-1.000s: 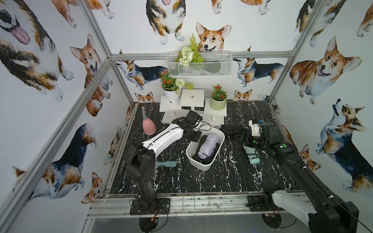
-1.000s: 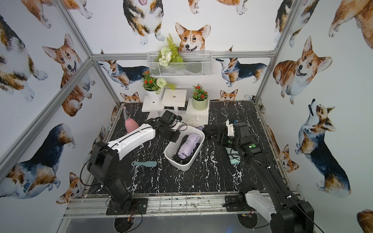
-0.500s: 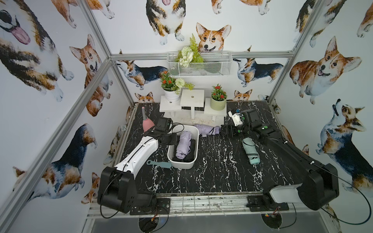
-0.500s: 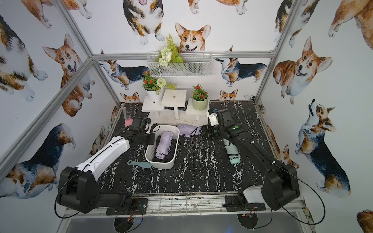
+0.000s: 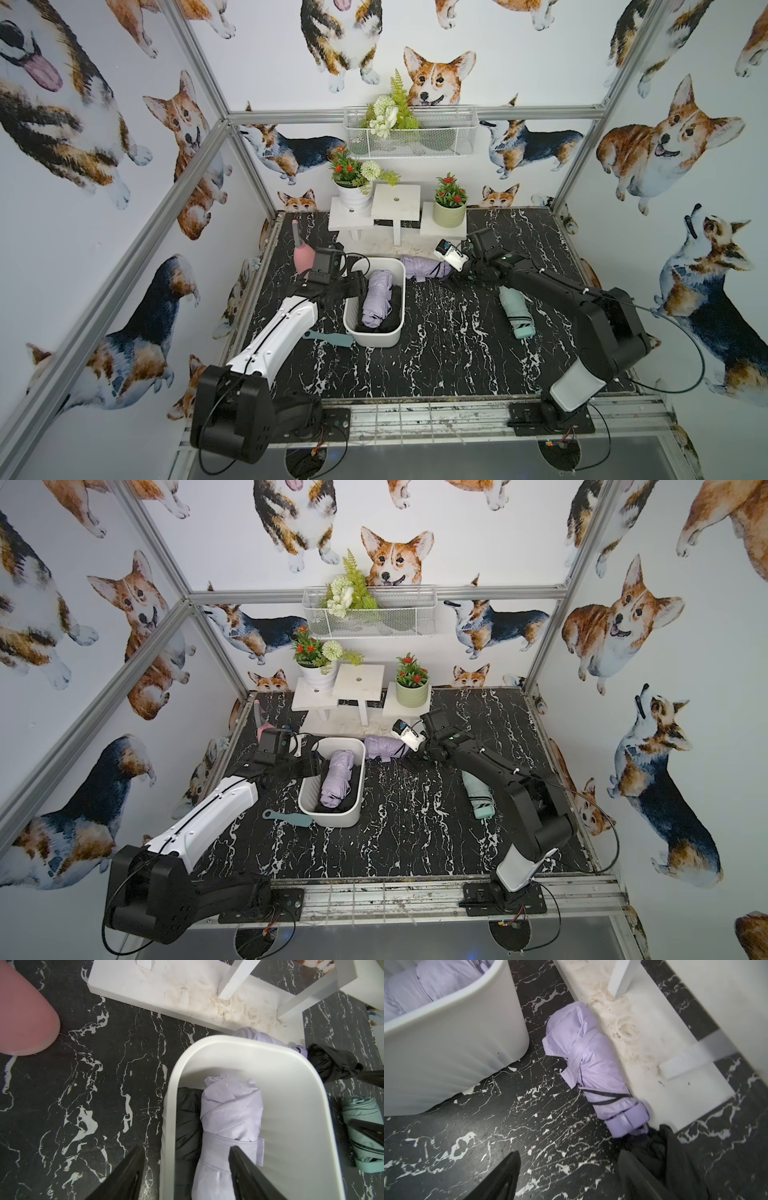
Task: Put the umbrella into the storage box
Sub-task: Pick up the umbrella from the center of the board.
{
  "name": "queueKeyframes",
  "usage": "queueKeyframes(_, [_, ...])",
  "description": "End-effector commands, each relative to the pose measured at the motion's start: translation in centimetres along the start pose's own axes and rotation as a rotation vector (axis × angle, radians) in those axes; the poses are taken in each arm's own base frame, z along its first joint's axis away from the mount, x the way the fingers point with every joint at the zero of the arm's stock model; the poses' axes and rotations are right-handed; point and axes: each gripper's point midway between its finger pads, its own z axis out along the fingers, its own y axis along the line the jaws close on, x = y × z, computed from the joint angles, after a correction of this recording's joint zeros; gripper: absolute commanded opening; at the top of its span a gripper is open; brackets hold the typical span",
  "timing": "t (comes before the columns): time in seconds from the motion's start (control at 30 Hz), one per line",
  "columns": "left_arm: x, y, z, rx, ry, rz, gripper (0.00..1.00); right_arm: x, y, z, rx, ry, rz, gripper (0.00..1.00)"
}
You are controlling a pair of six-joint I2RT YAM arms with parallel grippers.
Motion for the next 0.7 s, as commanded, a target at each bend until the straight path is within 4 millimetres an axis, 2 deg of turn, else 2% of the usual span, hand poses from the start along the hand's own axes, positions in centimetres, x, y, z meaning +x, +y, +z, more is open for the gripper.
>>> queueKeyframes(0.0, [-0.6,-0.2,-0.6,0.023,-0.064,-0.035,0.75,-1.0,-1.4,1.8,0.078,0.03,-0.183,0.81])
queueKeyframes(0.1, [-0.7,-0.1,-1.2,0.017,-0.089,-0.036,0.76,-2.0,-1.5,3.1,0.112,0.012,-0.246,0.82])
queueKeyframes(0.23, [-0.6,0.1,-1.5,0.013,-0.105,-0.037,0.76,-3.6,-1.9,3.8,0.141,-0.033,-0.247,0.83])
queueKeyframes(0.37, [-0.5,0.1,-1.4,0.022,-0.113,-0.043,0.76,-3.7,-2.3,5.1,0.175,-0.006,-0.288,0.85])
queueKeyframes(0.67, [-0.3,0.3,-1.0,0.019,-0.115,-0.046,0.76,-3.7,-3.4,8.4,0.193,0.026,-0.265,0.85])
